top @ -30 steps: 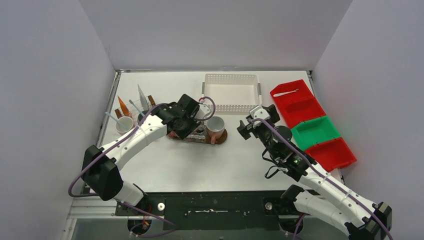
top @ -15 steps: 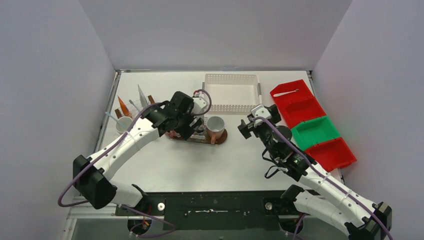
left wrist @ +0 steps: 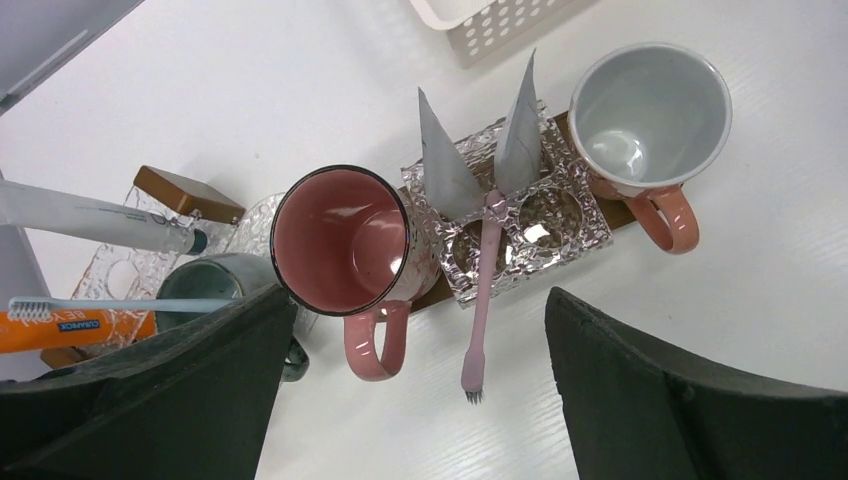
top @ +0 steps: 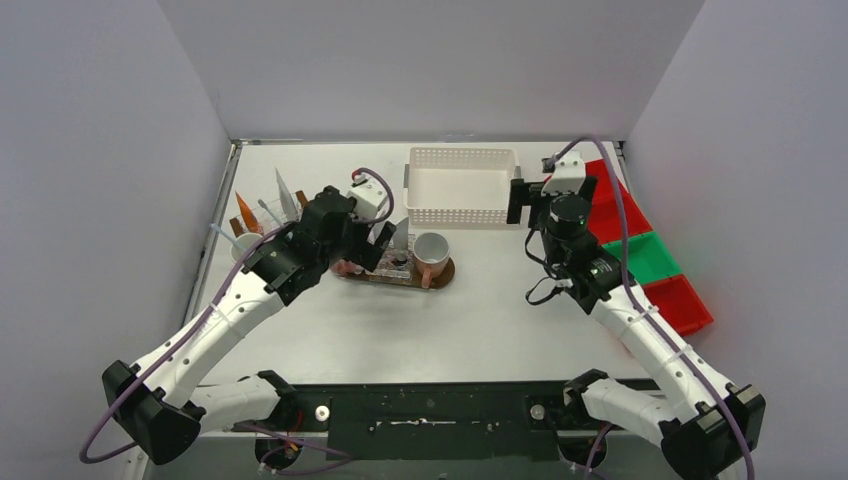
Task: Prepare toiletry sets of a toothbrush and toothpaste on the tray
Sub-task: Place the toothbrush in the toothpaste holder.
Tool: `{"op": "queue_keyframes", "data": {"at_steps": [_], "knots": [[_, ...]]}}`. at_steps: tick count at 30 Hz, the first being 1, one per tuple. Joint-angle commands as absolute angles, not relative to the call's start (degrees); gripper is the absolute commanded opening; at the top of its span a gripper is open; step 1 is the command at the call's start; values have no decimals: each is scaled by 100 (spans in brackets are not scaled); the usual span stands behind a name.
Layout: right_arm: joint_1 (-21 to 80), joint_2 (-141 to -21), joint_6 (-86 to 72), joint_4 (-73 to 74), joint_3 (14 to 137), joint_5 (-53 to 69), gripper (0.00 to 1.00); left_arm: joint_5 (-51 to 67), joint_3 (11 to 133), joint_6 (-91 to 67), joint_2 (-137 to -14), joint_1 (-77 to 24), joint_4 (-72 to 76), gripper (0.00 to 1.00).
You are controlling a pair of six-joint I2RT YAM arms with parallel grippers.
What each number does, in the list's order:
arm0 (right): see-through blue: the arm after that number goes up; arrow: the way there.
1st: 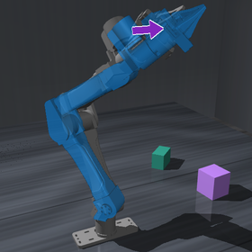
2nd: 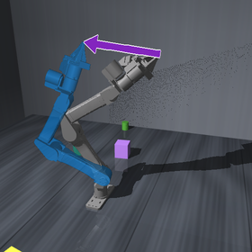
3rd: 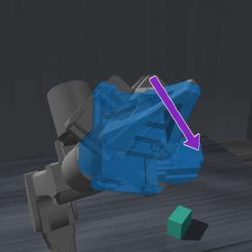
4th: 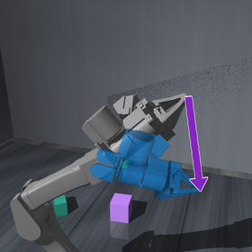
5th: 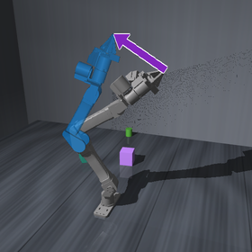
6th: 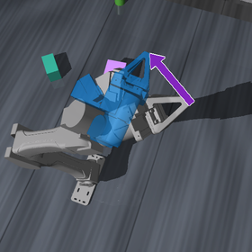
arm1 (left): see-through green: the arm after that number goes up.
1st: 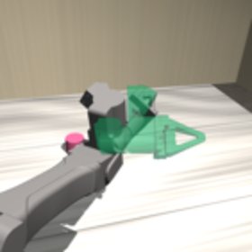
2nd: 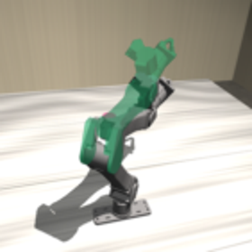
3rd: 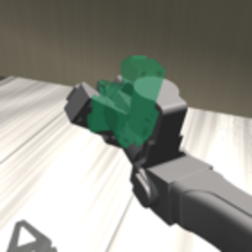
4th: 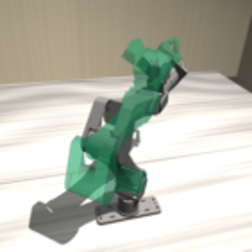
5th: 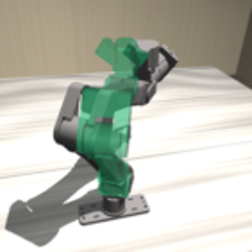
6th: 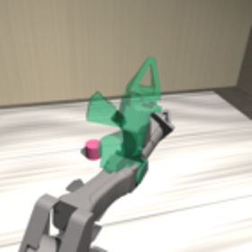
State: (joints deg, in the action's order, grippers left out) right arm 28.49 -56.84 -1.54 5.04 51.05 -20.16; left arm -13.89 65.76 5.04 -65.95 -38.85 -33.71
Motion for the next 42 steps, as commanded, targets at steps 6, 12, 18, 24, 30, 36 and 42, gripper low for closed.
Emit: {"op": "queue_keyframes", "data": {"at_steps": [6, 12, 18, 24, 30, 36, 42], "knots": [[1810, -6993, -2421, 1074, 6129, -2222, 99, -1007, 6030, -277, -6221, -3129, -2286, 95], [1199, -7894, -3606, 1143, 6587, -2065, 90, -1148, 5623, -575, -5912, -2860, -1967, 94], [840, -9016, -4051, 1575, 7430, -2386, 82, -1458, 5313, -736, -5557, -2637, -1697, 93], [568, -9875, -4200, 1548, 7915, -2428, 71, -1406, 5104, -723, -5295, -2619, -1487, 92], [429, -10602, -4342, 1508, 8306, -2484, 61, -1589, 4830, -639, -5038, -2610, -1193, 90], [320, -11105, -4396, 1363, 8535, -2493, 50, -1593, 4744, -637, -5033, -2610, -1126, 88], [218, -11447, -4300, 1102, 8668, -2348, 42, -1573, 4715, -626, -5071, -2610, -1091, 85]]}}
